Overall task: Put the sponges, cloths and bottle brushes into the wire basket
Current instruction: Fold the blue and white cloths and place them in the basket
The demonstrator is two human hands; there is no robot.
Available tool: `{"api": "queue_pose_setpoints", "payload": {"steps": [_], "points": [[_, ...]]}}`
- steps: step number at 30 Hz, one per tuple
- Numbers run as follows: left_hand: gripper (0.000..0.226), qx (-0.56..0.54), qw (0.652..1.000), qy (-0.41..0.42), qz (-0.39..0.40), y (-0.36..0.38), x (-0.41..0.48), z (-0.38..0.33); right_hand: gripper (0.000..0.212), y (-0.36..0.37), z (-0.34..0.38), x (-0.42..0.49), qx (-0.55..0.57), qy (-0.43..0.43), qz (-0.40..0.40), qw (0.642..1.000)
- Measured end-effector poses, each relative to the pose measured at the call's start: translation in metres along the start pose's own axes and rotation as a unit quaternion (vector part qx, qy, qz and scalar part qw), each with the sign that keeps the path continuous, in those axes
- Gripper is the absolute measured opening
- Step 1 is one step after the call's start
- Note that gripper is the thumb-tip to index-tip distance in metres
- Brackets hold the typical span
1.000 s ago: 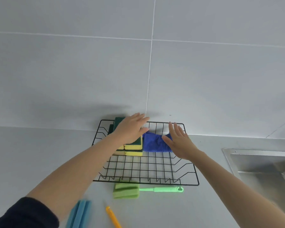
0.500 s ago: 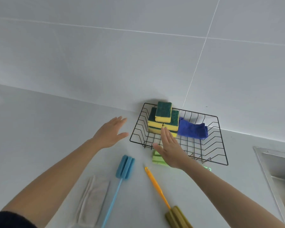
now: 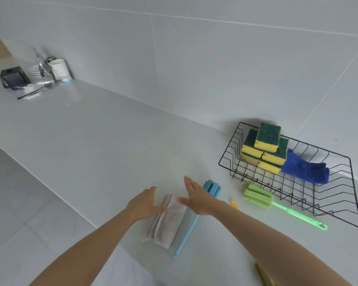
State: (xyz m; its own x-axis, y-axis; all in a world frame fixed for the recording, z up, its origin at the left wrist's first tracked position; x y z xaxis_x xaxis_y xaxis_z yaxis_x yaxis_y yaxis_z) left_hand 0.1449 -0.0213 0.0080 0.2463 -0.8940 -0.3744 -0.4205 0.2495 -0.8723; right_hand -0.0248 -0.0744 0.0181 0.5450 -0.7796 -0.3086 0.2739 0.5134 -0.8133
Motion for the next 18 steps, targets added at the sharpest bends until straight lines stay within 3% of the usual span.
{"api": "queue_pose_setpoints", "payload": {"steps": [6, 12, 16, 18], "points": [[0.085, -0.017, 0.998, -0.059, 0.005, 0.039, -0.008, 0.014, 0.079, 0.024, 0.014, 0.023, 0.011, 0.027, 0.055, 0.998], [0.074, -0.093, 0.991, -0.098, 0.009, 0.051, -0.005, 0.01, 0.073, 0.034, 0.019, 0.035, 0.015, 0.051, 0.054, 0.997], [0.043, -0.153, 0.982, -0.112, 0.018, 0.056, 0.002, 0.015, 0.071, 0.034, 0.015, 0.039, 0.019, 0.069, 0.067, 0.995], [0.044, -0.175, 0.978, -0.111, 0.022, 0.056, 0.006, 0.016, 0.066, 0.034, 0.013, 0.042, 0.009, 0.075, 0.071, 0.995]]}}
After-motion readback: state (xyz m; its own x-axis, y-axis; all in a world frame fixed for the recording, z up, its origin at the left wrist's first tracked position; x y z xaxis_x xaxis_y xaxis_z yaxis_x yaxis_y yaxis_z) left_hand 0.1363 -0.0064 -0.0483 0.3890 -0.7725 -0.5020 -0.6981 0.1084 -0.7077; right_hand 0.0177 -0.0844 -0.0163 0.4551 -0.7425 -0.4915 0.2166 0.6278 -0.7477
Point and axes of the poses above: each hand's wrist, its own x-axis towards the middle knuckle, its own y-axis out of the palm, z = x × y, the point moved 2 cm from there along x, towards the middle knuckle, and after that the axes turned 13 degrees about -z, right-handed, at the moved point
